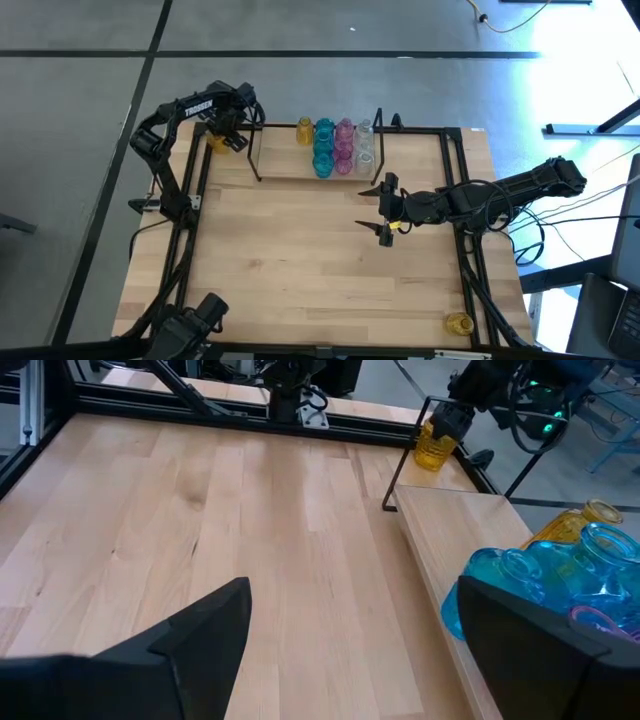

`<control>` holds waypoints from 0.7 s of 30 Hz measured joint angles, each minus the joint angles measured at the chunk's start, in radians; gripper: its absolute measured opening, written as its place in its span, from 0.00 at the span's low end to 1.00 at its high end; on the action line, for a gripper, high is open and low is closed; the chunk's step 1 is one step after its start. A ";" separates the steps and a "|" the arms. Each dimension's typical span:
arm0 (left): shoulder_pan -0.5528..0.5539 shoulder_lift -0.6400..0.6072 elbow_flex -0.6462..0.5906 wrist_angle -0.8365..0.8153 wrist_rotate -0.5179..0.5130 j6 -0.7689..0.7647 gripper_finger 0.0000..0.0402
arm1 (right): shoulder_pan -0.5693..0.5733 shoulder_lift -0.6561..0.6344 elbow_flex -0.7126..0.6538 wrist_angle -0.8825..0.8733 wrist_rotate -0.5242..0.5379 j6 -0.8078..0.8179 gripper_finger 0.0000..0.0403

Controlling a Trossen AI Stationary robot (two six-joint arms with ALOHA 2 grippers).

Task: Sort vases onto shelf
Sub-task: Put the top yellow vase on the shelf aligned with the other yellow vase

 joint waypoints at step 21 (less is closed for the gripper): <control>-0.006 0.002 0.012 -0.034 -0.011 0.072 0.35 | 0.000 0.000 0.000 0.000 0.001 0.000 0.83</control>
